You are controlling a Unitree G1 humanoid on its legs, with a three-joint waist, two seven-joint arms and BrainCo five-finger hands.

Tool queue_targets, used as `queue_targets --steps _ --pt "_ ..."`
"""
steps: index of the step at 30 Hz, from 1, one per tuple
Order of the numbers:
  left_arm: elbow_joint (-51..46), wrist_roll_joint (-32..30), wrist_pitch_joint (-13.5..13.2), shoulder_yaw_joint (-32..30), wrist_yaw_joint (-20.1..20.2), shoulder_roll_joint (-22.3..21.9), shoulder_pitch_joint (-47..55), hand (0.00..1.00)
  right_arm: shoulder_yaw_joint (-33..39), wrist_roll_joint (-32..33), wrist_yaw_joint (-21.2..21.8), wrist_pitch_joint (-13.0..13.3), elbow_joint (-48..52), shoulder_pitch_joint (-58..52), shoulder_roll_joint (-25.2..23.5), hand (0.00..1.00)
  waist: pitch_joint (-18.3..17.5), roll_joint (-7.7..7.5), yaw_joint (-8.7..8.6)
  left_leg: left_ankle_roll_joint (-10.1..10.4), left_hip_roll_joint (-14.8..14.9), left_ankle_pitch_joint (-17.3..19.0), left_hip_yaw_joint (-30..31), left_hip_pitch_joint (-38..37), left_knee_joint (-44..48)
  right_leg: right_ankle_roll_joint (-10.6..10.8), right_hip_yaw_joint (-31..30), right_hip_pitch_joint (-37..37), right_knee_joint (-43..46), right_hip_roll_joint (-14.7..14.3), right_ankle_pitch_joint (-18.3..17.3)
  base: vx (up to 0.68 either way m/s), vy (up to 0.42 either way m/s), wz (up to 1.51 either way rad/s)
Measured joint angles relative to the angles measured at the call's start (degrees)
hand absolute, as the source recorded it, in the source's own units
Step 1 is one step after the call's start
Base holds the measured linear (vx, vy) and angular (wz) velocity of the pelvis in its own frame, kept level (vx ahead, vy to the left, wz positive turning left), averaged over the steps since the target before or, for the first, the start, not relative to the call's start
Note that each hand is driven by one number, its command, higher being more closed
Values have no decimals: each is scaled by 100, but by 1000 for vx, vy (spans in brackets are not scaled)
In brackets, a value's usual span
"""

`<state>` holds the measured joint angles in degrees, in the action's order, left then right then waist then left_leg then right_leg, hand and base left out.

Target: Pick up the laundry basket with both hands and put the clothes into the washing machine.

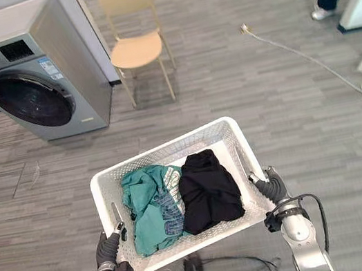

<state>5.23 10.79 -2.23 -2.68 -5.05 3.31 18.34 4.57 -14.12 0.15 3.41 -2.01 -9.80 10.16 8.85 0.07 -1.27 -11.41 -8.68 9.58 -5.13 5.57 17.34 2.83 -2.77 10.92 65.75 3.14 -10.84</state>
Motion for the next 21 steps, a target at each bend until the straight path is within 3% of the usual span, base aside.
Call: queue_targets --steps 1,2,4,6,7,8,9,10,11,12,13,14,16,18,20,21 --pt "-1 -2 -2 -1 -15 17 1 100 -10 0 0 0 0 -23 -1 100 46 159 -75 3 130 -2 68 -406 -157 -220 179 365 -330 12 -351 530 25 33" --pt "-8 -2 -6 0 -20 43 -6 100 -28 0 -1 1 3 -44 -9 100 18 260 -100 4 251 -2 104 -611 -165 -261 288 617 -911 -38 -498 640 -7 40" --pt "-12 -1 -30 24 -25 160 -134 100 -63 2 -29 3 113 -95 -6 100 0 288 -134 146 346 78 361 -1034 -361 -107 264 942 -2523 -123 -394 581 -82 49" --pt "2 -6 -52 51 -24 341 -356 100 -41 3 -88 5 189 -95 -72 100 -80 65 -174 480 297 303 684 -1438 -617 141 -81 992 -4815 -106 484 684 -224 83" --pt "27 -16 -51 95 -25 355 -394 100 -31 3 -129 3 187 -100 -39 100 -86 90 -287 565 390 628 990 -1729 -521 -67 -128 968 -4620 -182 1055 607 -241 92" --pt "62 -21 -51 130 -25 295 -398 100 -31 3 -131 0 186 -109 -39 100 -99 177 -339 641 473 776 1128 -1800 -304 -265 -126 938 -4320 -267 1011 607 -246 97" --pt "125 -28 -45 170 -30 131 -382 100 23 3 -144 -34 194 -108 -6 100 -114 217 -368 712 513 816 1210 -1615 588 -426 22 848 -3901 -302 686 603 -209 71" --pt "125 -29 -43 180 -37 -33 -281 100 23 3 -154 -65 319 -150 114 100 -123 359 -381 1178 643 523 1090 -1070 2065 -506 137 576 -3866 -363 468 609 -188 50" --pt "123 -21 -44 177 -36 -90 -230 100 9 4 -149 -66 406 -168 192 100 -108 437 -354 1535 734 138 998 -741 2840 -549 177 409 -3888 -447 378 618 -142 6" --pt "124 8 -50 188 -34 -142 -120 100 -37 4 -118 -68 558 -187 311 100 -97 536 -206 1863 1000 -478 854 -106 4224 -809 204 24 -3999 -633 147 648 -119 -26" --pt "134 79 -49 220 -26 -141 -85 100 -34 6 -118 -81 570 -193 319 100 -95 595 -104 1814 1178 -412 742 320 5136 -914 206 -440 -4210 -746 46 642 -104 -33" --pt "149 88 -50 222 -18 -130 -89 100 -38 6 -117 -106 567 -198 313 100 -65 541 -79 1712 1211 -349 671 479 5331 -909 180 -683 -4325 -746 9 510 -73 -23" --pt "151 96 -95 218 -2 -105 -88 100 -66 10 -121 -107 577 -159 356 100 -61 400 48 1292 1377 -77 255 1038 5108 -904 -47 -1301 -4794 -657 -58 618 -53 -38" --pt "150 115 -141 190 -3 -126 -113 100 -66 15 -121 -109 573 -38 420 100 -91 406 119 1237 1448 36 197 1537 4199 -796 -301 -1477 -4949 -541 -170 598 33 -64" --pt "152 189 -142 170 -8 -145 -111 100 -106 14 -125 -122 563 40 486 100 -96 412 197 1281 1574 7 430 1645 2091 -441 -606 -1669 -4953 -351 -408 529 125 -76" --pt "152 204 -142 170 -7 -144 -110 100 -114 14 -127 -121 564 46 525 100 -106 421 187 1323 1616 -23 539 1608 1578 -350 -614 -1726 -4953 -313 -463 538 190 -67"
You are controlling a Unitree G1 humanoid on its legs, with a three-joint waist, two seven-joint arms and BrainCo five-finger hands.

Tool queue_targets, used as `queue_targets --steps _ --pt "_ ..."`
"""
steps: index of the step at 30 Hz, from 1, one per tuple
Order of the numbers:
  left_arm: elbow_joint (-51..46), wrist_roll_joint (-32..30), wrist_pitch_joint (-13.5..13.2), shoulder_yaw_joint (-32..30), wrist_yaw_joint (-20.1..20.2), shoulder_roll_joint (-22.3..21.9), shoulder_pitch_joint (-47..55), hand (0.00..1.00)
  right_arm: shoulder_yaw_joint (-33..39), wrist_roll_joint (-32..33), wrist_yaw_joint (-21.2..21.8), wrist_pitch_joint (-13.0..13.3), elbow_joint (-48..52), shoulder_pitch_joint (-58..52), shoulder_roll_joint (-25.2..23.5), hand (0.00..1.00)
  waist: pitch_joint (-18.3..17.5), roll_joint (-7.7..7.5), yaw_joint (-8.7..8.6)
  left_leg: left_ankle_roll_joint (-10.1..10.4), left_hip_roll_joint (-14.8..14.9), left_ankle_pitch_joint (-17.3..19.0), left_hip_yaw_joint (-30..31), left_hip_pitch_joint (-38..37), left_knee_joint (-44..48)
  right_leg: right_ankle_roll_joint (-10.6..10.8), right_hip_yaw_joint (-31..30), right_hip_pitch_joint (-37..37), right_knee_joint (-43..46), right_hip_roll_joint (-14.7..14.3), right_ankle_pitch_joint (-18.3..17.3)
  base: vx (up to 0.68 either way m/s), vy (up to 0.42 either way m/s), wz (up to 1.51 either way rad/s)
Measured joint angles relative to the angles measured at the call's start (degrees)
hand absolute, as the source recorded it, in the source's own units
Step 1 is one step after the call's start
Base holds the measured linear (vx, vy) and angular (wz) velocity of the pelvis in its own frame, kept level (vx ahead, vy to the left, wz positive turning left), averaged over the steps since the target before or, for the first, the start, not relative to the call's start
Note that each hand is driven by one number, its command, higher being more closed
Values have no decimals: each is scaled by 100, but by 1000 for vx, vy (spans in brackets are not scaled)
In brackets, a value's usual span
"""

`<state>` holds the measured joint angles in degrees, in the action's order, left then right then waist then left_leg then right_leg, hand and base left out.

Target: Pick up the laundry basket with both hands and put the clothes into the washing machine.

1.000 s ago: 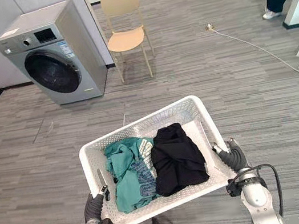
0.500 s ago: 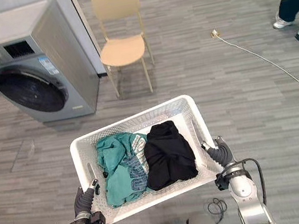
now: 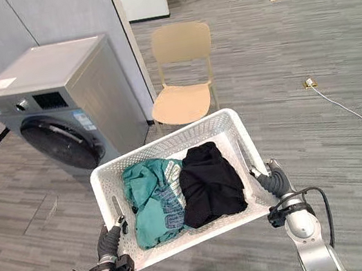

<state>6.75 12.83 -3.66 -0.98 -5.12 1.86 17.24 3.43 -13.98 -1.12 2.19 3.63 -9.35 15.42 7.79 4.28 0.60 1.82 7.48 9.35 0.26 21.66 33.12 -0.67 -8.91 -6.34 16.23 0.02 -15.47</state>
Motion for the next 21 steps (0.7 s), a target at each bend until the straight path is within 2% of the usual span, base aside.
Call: queue_targets --steps 2,3,4,5,6,7,8,9,10,11,13,14,15,16,17,18,19,20,21 --pt "-1 1 0 28 12 -15 -62 100 -9 2 -2 1 -2 32 85 100 -54 74 -41 159 197 -143 480 -43 -1444 437 -172 -303 -15 91 -264 562 289 -49" --pt "-1 1 0 32 13 -26 -67 100 -2 6 -1 1 -1 46 93 100 -68 68 -60 209 208 -185 493 -36 -1592 551 -228 -388 -16 155 -330 592 399 -47" --pt "1 2 2 32 13 -61 -58 100 6 11 6 3 -2 52 103 100 -127 72 -68 361 213 -407 372 -17 -1687 730 -333 -551 -15 313 -433 495 370 -48" --pt "7 2 4 32 13 -67 -40 100 5 11 12 3 -16 41 90 100 -192 63 -47 499 171 -892 272 -28 -1563 784 -444 -605 -1 425 -466 638 502 -51" --pt "59 -1 8 21 -5 49 -45 100 16 11 0 -1 -142 35 -68 100 -406 -237 -61 468 -171 -915 -18 56 -1129 860 -618 -476 258 813 -488 673 505 -21" --pt "55 -4 9 35 -7 146 -120 100 79 10 11 0 -192 57 -109 100 -460 -376 -124 169 -429 -641 -171 212 -698 1043 -635 -233 772 1018 -217 812 587 2" --pt "60 -7 21 55 -5 181 -156 100 89 10 16 -1 -230 51 -113 100 -452 -391 -152 50 -506 -521 -228 214 -541 1038 -636 -141 1089 1039 18 784 544 23" --pt "62 -14 73 95 -2 281 -207 100 106 9 21 -19 -334 48 -202 100 -451 -394 -153 -157 -631 -358 -290 -15 -539 891 -551 241 1982 1011 783 621 424 12" --pt "62 -12 85 99 -6 304 -198 100 87 7 23 -26 -378 52 -274 100 -444 -383 -144 -278 -659 -277 -366 -316 -746 785 -493 563 2706 1031 1143 650 439 -17" --pt "61 -23 92 61 -20 378 -151 100 -64 7 23 -25 -552 145 -298 100 -401 -347 -114 -422 -671 -187 -538 -943 -1117 611 -218 1013 3528 977 873 513 336 -38" --pt "56 -24 92 48 -31 532 -118 100 -168 7 21 -20 -698 193 -350 100 -362 -259 -126 -519 -638 -113 -569 -1636 -1627 392 288 1376 3859 846 426 441 290 -36" --pt "26 -25 80 52 -29 637 -155 100 -168 6 13 -11 -679 152 -413 100 -359 -228 -172 -617 -607 -38 -569 -2016 -1949 369 515 1730 3811 600 185 365 203 -15" --pt "18 -26 66 49 -27 682 -196 100 -162 6 13 5 -670 144 -423 100 -354 -237 -209 -628 -607 18 -566 -2162 -2090 375 627 1929 3707 452 93 404 165 7" --pt "16 -62 66 31 -27 747 -315 100 -111 7 11 20 -663 147 -439 100 -322 -259 -293 -594 -615 124 -576 -2388 -2305 404 856 2246 3178 192 23 262 51 15" --pt "16 -133 70 45 -29 747 -380 100 -79 7 -13 17 -663 145 -441 100 -295 -299 -347 -570 -676 135 -624 -2604 -2513 442 1116 2388 2121 61 72 267 39 11" --pt "14 -160 69 50 -29 728 -388 100 -59 8 -19 18 -661 150 -436 100 -315 -355 -349 -532 -710 157 -672 -2727 -2637 399 1366 2381 1426 30 245 341 51 -7" --pt "27 -216 74 72 -32 704 -392 100 -6 9 -30 17 -663 144 -431 100 -308 -435 -358 -453 -850 216 -747 -2976 -2835 -37 1664 2356 365 14 1161 346 57 1" --pt "30 -231 84 92 -27 624 -391 100 41 12 -39 17 -664 116 -405 100 -317 -378 -422 -443 -864 274 -678 -3055 -2877 -266 1685 2297 347 -4 1384 432 75 7" --pt "28 -253 90 122 -20 489 -408 100 147 28 -43 16 -646 120 -380 100 -304 -231 -448 -418 -803 333 -581 -3131 -2828 -301 1705 2273 452 -53 1176 313 49 15"
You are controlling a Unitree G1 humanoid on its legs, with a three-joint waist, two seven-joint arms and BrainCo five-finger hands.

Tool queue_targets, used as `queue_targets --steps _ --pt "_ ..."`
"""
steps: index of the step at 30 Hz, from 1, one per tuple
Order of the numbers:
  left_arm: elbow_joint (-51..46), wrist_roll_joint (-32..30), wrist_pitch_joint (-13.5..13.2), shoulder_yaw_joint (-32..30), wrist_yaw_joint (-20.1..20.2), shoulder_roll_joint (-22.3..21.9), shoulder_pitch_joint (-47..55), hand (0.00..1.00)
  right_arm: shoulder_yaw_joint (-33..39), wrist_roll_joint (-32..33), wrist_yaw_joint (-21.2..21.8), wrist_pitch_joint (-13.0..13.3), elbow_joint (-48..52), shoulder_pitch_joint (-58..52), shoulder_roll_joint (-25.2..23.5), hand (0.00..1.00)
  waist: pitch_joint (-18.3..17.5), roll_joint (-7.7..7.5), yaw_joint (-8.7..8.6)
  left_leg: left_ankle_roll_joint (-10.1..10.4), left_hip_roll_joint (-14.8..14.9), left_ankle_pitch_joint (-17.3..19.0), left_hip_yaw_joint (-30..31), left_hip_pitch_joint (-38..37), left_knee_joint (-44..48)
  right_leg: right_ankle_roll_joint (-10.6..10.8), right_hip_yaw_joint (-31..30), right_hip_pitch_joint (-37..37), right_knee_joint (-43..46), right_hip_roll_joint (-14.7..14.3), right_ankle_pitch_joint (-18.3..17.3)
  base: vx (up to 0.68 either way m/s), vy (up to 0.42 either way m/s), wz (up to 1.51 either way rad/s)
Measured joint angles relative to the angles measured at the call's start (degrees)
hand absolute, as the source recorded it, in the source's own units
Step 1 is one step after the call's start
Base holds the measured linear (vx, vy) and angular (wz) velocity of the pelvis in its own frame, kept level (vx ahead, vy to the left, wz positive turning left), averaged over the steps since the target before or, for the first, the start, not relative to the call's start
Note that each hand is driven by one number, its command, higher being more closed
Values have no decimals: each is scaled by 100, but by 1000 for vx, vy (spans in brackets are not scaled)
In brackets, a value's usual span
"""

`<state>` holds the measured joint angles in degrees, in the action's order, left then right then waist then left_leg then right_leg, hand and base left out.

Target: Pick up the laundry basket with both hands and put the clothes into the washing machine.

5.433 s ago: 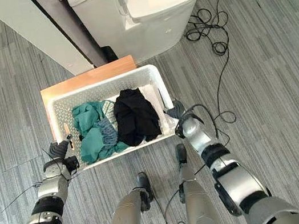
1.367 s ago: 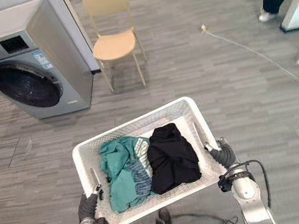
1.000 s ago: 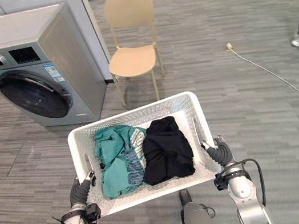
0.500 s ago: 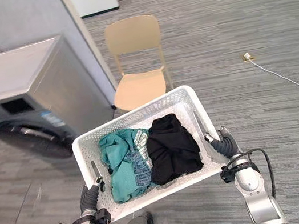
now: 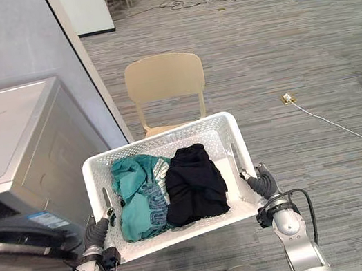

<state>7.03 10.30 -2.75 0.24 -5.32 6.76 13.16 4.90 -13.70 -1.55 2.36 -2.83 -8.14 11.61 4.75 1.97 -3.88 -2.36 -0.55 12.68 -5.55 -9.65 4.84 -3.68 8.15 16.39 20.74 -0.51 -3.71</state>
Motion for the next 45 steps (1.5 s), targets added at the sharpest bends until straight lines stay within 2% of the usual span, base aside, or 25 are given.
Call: queue_targets --steps 2,4,5,7,8,10,11,13,14,15,16,17,18,19,20,22,23,24,26,28,31,36,39,41,45 --pt "4 -49 21 65 -5 -86 -35 100 49 4 -35 -8 13 -33 -2 100 35 17 -44 54 -36 31 72 218 686 -72 70 -89 140 125 -202 387 -6 21" --pt "-6 -85 23 160 -11 -146 -29 100 93 11 -81 -51 186 -117 3 100 203 78 -38 352 52 23 81 723 2416 -81 132 -567 9 163 -373 396 -57 18" --pt "-113 -67 14 137 -14 -283 139 100 49 11 -82 -58 485 -180 107 100 279 169 10 859 240 -279 126 1432 4233 -148 102 -944 -87 121 -549 260 -8 -10" --pt "-311 47 -28 132 -10 -348 421 100 9 10 -90 -55 794 -254 151 100 314 199 125 836 490 -239 148 2018 5282 -229 -61 -1317 -194 39 -764 310 20 -38" --pt "-339 54 -45 126 -11 -354 467 100 -11 11 -92 -54 815 -257 157 100 310 204 178 798 545 -213 143 2130 5265 -223 -134 -1422 -259 41 -775 358 48 -63" --pt "-450 46 -55 8 10 -360 500 100 -94 12 -87 -53 808 -223 202 100 311 205 348 527 795 -48 137 2457 4144 -149 -466 -1670 -502 106 -756 373 88 -69" --pt "-457 45 -57 -37 18 -361 500 100 -131 13 -85 -53 807 -200 209 100 310 205 350 522 824 -47 210 2503 3731 -124 -525 -1686 -520 132 -752 421 139 -61" --pt "-517 42 -56 -105 22 -367 569 100 -170 14 -87 -49 679 -74 259 100 305 220 298 634 832 -160 652 2428 2153 -29 -730 -1692 -498 176 -754 366 165 -61" --pt "-564 28 -54 -92 24 -376 585 100 -168 14 -89 -47 519 8 276 100 308 249 312 820 812 -424 970 2304 1364 193 -916 -1716 -472 175 -820 286 180 -69" --pt "-580 26 -50 -86 23 -386 587 100 -168 15 -89 -47 482 36 302 100 311 291 315 811 809 -726 1032 2254 1042 296 -1011 -1725 -451 163 -881 371 271 -85" --pt "-620 26 -48 -73 19 -441 593 100 -168 15 -77 -43 459 126 434 100 314 527 299 799 830 -1591 1022 2161 620 521 -1170 -1717 -370 91 -1021 366 320 -58" --pt "-622 21 -33 -78 -5 -395 501 100 -175 16 -80 -35 293 265 428 100 413 363 192 843 710 -1457 886 2067 512 641 -1302 -1643 -262 261 -1110 374 366 -42" --pt "-640 17 -33 -77 -11 -373 432 100 -148 16 -81 -37 253 322 425 100 467 290 167 777 619 -1504 820 2081 470 674 -1328 -1557 -193 364 -1097 250 289 -25" --pt "-669 17 -33 -60 -14 -306 364 100 -128 28 -67 -35 159 469 451 100 542 224 169 740 532 -1506 672 2086 357 798 -1392 -1378 -99 488 -1030 193 284 -33" --pt "-669 23 -34 -58 -32 -249 296 100 -137 71 -42 -36 41 669 459 100 664 242 177 679 517 -1510 579 2090 294 1027 -1471 -1180 79 520 -897 112 234 -37" --pt "-666 31 -41 -25 -111 -198 125 100 -158 111 -37 -32 -201 966 482 100 825 308 194 659 503 -1507 503 2224 288 1031 -1476 -902 -114 607 -925 29 192 -17" --pt "-641 38 -46 -25 -126 -61 -36 100 -188 181 -41 -33 -378 1201 532 100 904 279 194 649 415 -1514 468 2405 296 944 -1425 -765 -397 672 -691 -25 94 4" --pt "-579 39 -47 -23 -128 -42 -172 100 -205 190 -50 -30 -491 1351 617 100 968 327 189 627 400 -1529 473 2512 299 959 -1406 -718 -454 685 -701 -30 38 10" --pt "-262 53 -46 30 -150 -9 -762 100 -301 272 -59 -54 -1037 2077 989 100 1335 458 202 574 438 -1572 469 2818 296 962 -1359 -498 -595 682 -672 -58 11 7" --pt "21 102 -45 150 -173 -3 -1120 100 -302 411 -80 -86 -1330 2414 1166 100 1553 466 192 605 463 -1679 463 2914 208 947 -1315 -385 -600 657 -655 -76 -25 8" --pt "303 166 -42 254 -237 -3 -1487 100 -372 538 -84 -90 -1631 2760 1435 100 1691 431 182 602 481 -1900 449 3040 -104 944 -1309 -106 -606 632 -547 -37 -18 3" --pt "783 259 -40 332 -345 49 -2072 100 -556 710 -89 -109 -2257 3288 1639 100 1910 399 200 580 462 -1927 411 3169 -103 983 -1300 -6 -707 660 -383 -5 9 -2" --pt "1233 313 -46 331 -385 125 -2485 100 -759 734 -89 -116 -2800 3717 1693 100 1990 402 279 647 442 -1974 434 3215 -104 978 -1268 4 -711 679 -369 -31 6 7" --pt "1628 395 -46 326 -448 229 -2892 100 -961 757 -88 -125 -3273 4166 1726 100 2015 407 325 684 440 -2234 479 3343 -233 957 -1166 145 -714 674 -295 -86 -12 19" --pt "2112 560 -45 251 -528 265 -3324 100 -1042 760 -105 -122 -3420 4640 1725 100 2106 455 445 682 448 -2434 554 3426 -521 947 -1079 315 -715 662 -288 -89 -6 12"
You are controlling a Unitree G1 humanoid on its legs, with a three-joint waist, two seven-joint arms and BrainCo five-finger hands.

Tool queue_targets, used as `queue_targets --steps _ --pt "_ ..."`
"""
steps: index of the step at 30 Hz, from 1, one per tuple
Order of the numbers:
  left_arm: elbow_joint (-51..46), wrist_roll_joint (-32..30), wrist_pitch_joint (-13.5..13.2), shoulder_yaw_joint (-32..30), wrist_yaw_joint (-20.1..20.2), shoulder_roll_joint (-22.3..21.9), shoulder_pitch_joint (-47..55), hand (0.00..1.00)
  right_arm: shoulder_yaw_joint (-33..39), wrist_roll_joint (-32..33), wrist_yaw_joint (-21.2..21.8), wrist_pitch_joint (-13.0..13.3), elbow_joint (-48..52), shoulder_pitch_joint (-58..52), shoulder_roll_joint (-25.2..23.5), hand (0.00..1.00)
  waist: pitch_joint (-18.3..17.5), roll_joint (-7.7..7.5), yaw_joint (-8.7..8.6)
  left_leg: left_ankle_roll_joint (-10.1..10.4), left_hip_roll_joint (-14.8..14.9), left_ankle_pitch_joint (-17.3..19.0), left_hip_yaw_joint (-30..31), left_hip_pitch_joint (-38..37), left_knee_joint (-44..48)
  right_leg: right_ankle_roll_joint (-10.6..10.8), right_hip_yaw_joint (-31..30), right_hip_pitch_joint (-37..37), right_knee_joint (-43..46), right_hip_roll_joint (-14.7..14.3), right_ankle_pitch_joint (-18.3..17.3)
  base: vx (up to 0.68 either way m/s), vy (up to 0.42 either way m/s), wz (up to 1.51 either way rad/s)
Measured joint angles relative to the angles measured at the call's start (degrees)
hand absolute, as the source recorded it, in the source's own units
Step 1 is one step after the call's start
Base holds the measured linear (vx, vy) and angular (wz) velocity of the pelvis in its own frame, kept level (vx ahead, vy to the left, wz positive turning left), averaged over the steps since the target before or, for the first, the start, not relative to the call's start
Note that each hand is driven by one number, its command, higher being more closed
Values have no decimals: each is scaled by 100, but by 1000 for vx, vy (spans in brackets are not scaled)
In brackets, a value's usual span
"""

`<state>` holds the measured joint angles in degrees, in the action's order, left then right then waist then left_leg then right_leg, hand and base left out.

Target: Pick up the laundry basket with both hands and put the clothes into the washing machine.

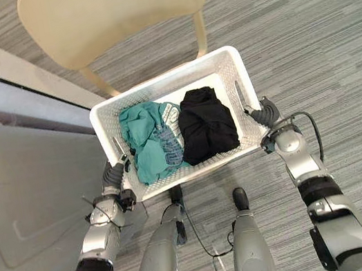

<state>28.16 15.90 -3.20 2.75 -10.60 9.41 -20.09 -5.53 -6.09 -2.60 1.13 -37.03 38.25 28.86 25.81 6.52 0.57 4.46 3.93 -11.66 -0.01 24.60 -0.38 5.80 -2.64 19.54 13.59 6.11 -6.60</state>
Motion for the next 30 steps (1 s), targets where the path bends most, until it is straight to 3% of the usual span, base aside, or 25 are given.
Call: queue_targets --steps 3,4,5,6,10,20,30 --pt "106 30 -1 -90 -94 -1 -89 100 -2 1 -148 24 0 22 -139 100 5 2 52 -24 -34 -28 22 65 -43 0 36 73 11 27 0 -58 35 7" --pt "172 26 -3 -122 -119 8 -132 0 -9 -1 -199 27 -2 21 -188 100 6 5 55 -2 -50 -116 45 66 -131 -2 61 100 14 41 -1 -70 32 9" --pt "185 25 -3 -122 -149 13 -135 0 -17 -8 -240 27 -46 42 -223 100 10 12 73 -15 -58 -156 81 67 -207 -3 81 144 37 45 -5 -75 28 7" --pt "193 21 -3 -121 -177 12 -135 0 -19 -15 -254 30 -76 56 -236 0 11 14 92 -15 -54 -156 85 67 -245 0 82 171 48 42 -8 -101 25 0" --pt "392 21 -47 -166 -224 29 -143 0 -31 -16 -356 44 -282 231 -297 0 21 34 169 -32 -84 -167 78 74 -455 79 92 370 241 69 -65 -78 13 -1" --pt "571 29 -161 -323 -367 60 -318 0 133 110 -498 49 -434 289 -421 0 20 32 163 -120 -103 -246 -6 105 -482 112 83 469 359 99 -87 8 -9 0" --pt "615 29 -168 -336 -490 450 -620 0 277 113 -504 -10 -598 382 -425 0 65 -40 136 -139 -98 -263 -167 1 -483 113 -28 474 437 106 -86 21 -22 -6"
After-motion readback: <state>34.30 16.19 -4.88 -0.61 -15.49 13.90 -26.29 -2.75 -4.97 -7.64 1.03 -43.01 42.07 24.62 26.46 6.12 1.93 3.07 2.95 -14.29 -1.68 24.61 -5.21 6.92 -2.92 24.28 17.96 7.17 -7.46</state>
